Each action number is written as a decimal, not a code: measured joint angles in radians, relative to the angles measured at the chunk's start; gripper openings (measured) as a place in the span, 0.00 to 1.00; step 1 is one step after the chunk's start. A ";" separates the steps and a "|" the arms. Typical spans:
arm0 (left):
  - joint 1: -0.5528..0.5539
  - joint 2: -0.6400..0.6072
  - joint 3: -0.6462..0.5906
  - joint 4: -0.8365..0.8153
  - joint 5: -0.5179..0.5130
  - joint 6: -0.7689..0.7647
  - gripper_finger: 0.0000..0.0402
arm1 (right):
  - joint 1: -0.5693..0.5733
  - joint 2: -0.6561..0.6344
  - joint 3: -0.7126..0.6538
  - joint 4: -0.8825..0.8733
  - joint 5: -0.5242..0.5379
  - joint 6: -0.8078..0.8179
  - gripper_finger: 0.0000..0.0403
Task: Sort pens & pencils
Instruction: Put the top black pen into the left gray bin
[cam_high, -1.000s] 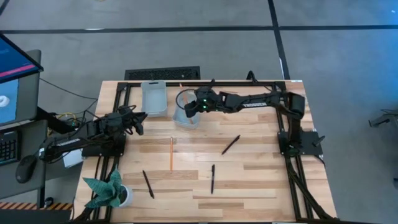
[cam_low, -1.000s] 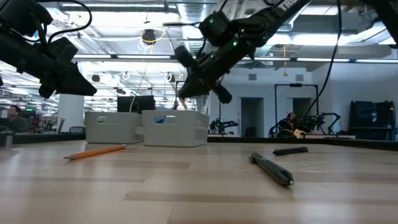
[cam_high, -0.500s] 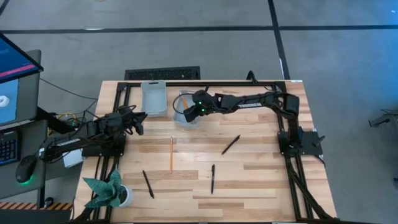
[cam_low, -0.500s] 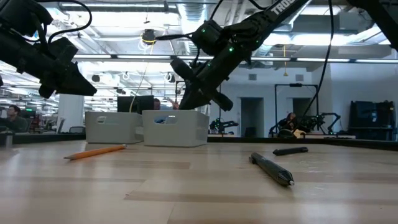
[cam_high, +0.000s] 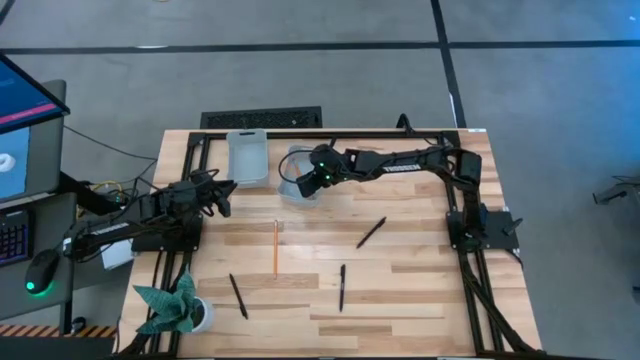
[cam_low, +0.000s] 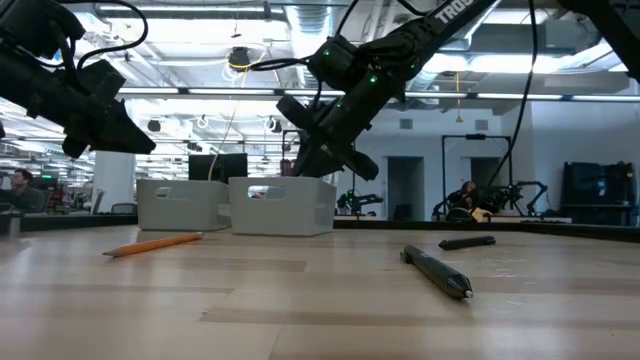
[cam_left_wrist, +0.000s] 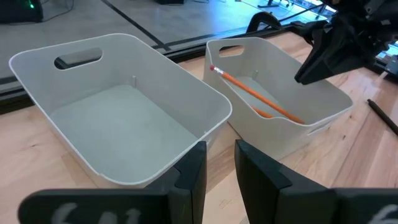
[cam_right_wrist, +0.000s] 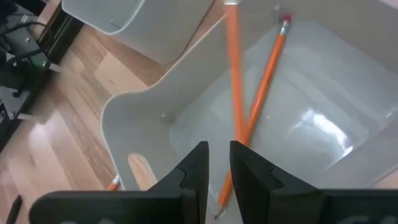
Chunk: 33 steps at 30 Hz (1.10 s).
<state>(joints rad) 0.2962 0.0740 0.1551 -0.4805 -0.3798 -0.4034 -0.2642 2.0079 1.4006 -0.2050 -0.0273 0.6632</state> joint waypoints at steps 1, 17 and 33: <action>0.000 0.000 0.000 0.000 0.000 0.000 0.18 | 0.000 0.000 0.000 0.001 0.000 0.000 0.22; 0.000 0.000 0.000 0.000 0.000 0.000 0.18 | 0.000 0.000 0.058 0.093 -0.002 -0.011 0.22; 0.000 0.000 -0.006 0.089 0.068 0.000 0.18 | 0.011 0.000 0.251 0.074 -0.028 -0.147 0.22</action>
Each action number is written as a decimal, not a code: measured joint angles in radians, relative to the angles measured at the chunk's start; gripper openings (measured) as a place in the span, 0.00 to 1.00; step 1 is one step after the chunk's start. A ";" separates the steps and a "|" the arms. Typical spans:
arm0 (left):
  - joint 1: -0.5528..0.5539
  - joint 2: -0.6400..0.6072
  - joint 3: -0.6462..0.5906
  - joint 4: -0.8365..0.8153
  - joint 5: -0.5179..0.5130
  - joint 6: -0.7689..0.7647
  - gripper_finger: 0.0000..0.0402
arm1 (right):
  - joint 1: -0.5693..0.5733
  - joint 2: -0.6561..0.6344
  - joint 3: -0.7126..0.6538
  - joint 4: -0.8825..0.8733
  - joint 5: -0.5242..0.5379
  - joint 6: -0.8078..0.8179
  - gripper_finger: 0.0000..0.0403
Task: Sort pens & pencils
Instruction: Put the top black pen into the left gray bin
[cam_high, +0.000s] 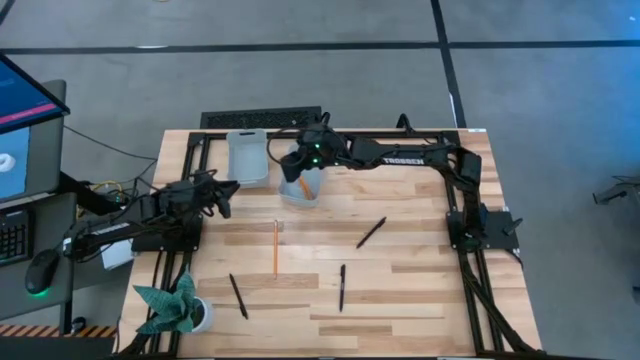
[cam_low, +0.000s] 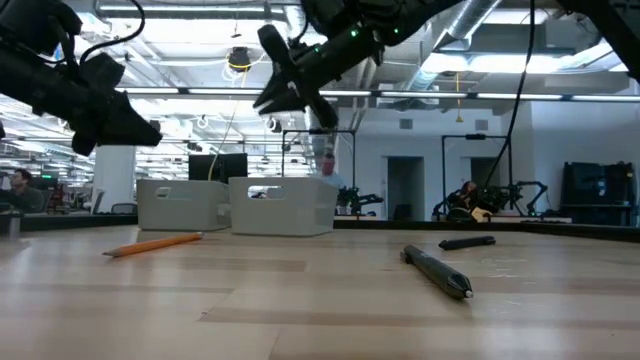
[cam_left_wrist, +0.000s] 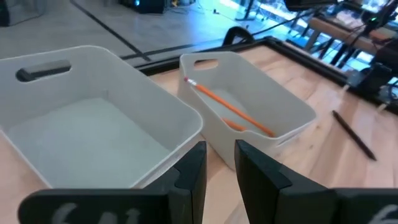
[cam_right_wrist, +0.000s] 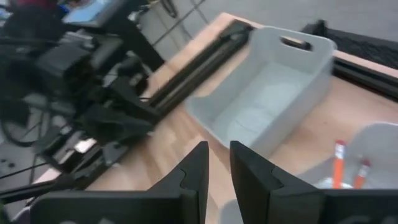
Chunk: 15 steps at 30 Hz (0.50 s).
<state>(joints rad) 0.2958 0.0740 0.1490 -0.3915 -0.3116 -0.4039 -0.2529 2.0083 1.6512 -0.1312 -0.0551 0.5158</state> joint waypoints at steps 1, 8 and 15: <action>0.000 0.000 0.000 0.003 0.005 -0.001 0.18 | 0.003 0.000 0.010 -0.005 -0.007 -0.001 0.22; 0.000 0.000 0.001 0.004 0.019 -0.011 0.18 | 0.025 -0.038 0.060 -0.149 -0.024 -0.059 0.22; 0.000 0.000 0.003 0.019 0.025 -0.028 0.18 | 0.031 -0.207 0.064 -0.354 0.119 -0.156 0.22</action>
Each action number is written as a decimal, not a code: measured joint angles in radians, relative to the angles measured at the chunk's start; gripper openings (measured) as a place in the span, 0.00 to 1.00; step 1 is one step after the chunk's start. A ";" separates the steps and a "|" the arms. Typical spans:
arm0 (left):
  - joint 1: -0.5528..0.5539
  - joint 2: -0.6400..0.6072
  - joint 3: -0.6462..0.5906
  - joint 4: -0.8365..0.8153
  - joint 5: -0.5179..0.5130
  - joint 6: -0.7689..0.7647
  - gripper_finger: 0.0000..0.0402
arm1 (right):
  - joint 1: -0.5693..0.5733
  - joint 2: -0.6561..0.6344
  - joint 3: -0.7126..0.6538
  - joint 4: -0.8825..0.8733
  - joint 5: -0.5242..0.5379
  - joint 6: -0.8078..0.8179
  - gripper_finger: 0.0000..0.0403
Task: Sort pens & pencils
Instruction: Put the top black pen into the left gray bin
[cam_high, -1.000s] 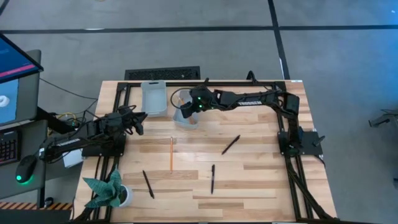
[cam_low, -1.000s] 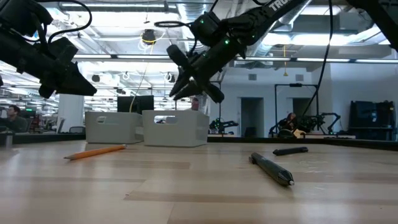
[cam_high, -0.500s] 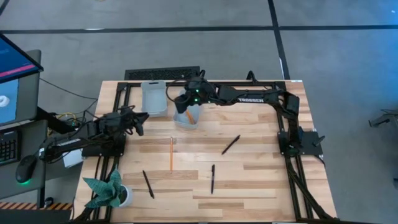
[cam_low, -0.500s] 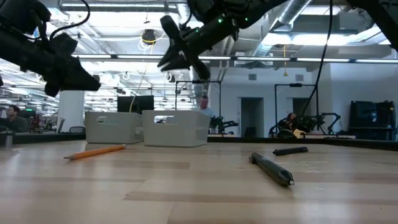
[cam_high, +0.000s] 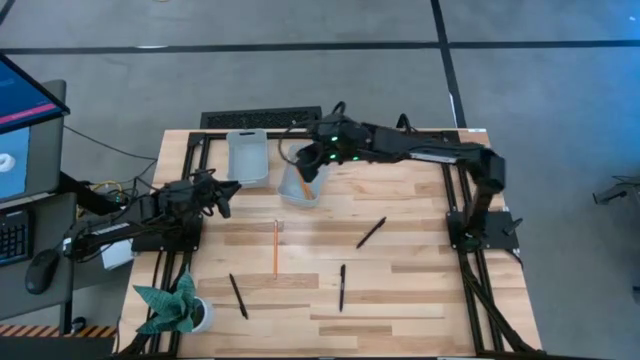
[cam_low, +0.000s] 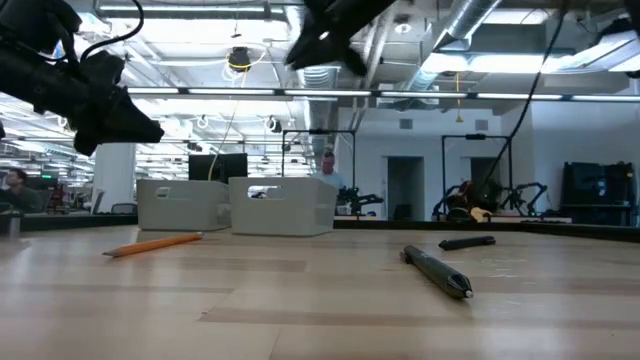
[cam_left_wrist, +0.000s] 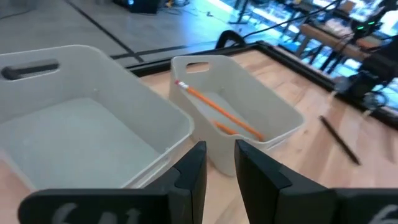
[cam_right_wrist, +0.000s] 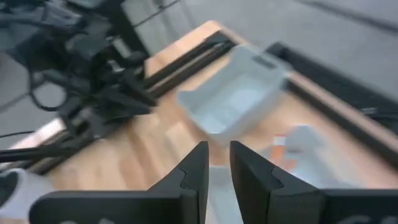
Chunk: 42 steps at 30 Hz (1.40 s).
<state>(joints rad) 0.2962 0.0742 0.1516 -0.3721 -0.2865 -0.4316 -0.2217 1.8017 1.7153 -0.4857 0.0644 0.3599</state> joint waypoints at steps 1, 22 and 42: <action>0.000 0.000 0.000 0.008 0.012 0.000 0.18 | 0.000 -0.026 0.000 -0.033 0.025 -0.015 0.22; 0.000 0.000 0.003 0.060 0.038 -0.103 0.18 | 0.057 -0.529 -0.563 -0.228 0.430 0.050 0.22; 0.000 0.000 0.003 0.049 -0.014 -0.111 0.18 | 0.349 -0.646 -0.961 -0.153 0.268 1.077 0.22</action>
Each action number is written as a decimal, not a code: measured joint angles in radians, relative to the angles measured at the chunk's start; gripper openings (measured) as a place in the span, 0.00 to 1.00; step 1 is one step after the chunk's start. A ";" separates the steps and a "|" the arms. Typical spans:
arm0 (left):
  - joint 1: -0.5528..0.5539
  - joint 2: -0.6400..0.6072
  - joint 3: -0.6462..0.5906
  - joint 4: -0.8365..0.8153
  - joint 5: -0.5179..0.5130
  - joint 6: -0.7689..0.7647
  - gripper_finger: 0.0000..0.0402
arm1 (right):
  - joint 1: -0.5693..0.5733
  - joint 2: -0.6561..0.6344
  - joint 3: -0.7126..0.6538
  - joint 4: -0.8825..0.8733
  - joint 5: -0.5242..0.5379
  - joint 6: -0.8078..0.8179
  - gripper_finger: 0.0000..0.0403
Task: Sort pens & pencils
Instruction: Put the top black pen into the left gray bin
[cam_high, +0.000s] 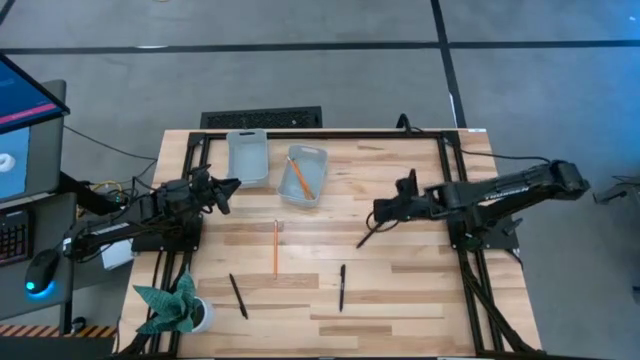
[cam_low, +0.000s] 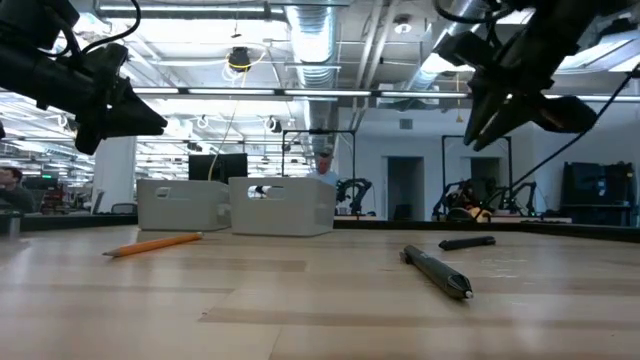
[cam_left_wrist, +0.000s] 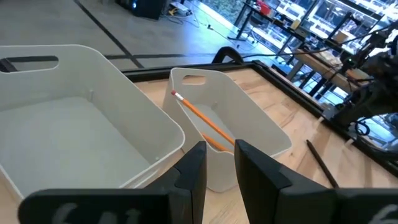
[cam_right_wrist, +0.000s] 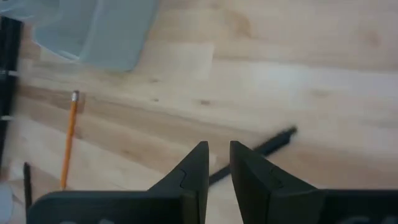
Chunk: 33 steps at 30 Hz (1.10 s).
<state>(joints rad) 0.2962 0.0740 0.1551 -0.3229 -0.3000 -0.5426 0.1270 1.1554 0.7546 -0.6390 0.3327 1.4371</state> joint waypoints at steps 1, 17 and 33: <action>0.000 0.000 0.000 0.000 0.000 0.000 0.18 | 0.015 0.011 0.000 -0.004 0.000 0.037 0.22; 0.000 0.000 0.000 -0.008 0.008 0.004 0.18 | 0.076 0.203 0.000 0.190 -0.047 0.266 0.41; 0.000 0.000 0.000 -0.097 0.010 0.029 0.18 | 0.072 0.293 0.000 0.254 -0.018 0.475 0.54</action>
<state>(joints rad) 0.2960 0.0738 0.1551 -0.4202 -0.2897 -0.5141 0.1994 1.4483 0.7551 -0.3853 0.3151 1.9124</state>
